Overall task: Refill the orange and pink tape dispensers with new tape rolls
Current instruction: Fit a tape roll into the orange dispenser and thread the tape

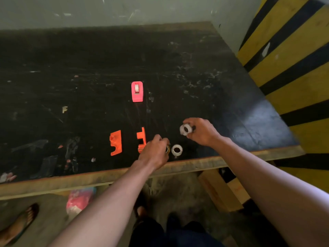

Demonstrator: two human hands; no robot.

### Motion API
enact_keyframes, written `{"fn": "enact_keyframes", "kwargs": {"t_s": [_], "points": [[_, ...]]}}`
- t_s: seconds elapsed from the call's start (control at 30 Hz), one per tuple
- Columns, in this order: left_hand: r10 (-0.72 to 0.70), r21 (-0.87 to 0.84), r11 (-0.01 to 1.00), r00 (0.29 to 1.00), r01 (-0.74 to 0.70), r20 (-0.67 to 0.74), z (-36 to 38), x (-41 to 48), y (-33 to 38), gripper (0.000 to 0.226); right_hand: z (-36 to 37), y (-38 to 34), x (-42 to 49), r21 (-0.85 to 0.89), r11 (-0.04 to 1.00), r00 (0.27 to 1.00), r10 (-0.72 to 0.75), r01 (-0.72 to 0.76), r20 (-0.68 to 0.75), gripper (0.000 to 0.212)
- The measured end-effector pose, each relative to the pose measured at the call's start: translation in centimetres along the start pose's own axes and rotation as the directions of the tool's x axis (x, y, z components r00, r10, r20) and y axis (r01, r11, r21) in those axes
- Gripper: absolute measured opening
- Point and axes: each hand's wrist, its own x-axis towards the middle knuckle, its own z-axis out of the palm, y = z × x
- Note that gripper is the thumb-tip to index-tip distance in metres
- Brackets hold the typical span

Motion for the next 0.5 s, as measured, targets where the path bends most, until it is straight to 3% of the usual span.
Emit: {"fn": "enact_keyframes", "kwargs": {"t_s": [0.17,0.3,0.5], "points": [[-0.043,0.110,0.993,0.998,0.038,0.039,-0.2,0.9,-0.4,0.042,0.1,-0.4,-0.4,0.088,0.996,1.000,-0.015,0.014,0.004,0.052],[-0.060,0.085,0.995,0.998,0.057,0.034,0.6,2.0,-0.9,0.040,0.7,0.5,-0.3,0.163,0.986,0.999,0.023,-0.028,0.031,0.053],[-0.070,0.010,0.998,0.995,0.069,0.076,0.7,1.5,-1.1,0.055,1.8,0.2,-0.5,0.194,0.980,0.995,0.023,-0.041,0.098,0.057]]}}
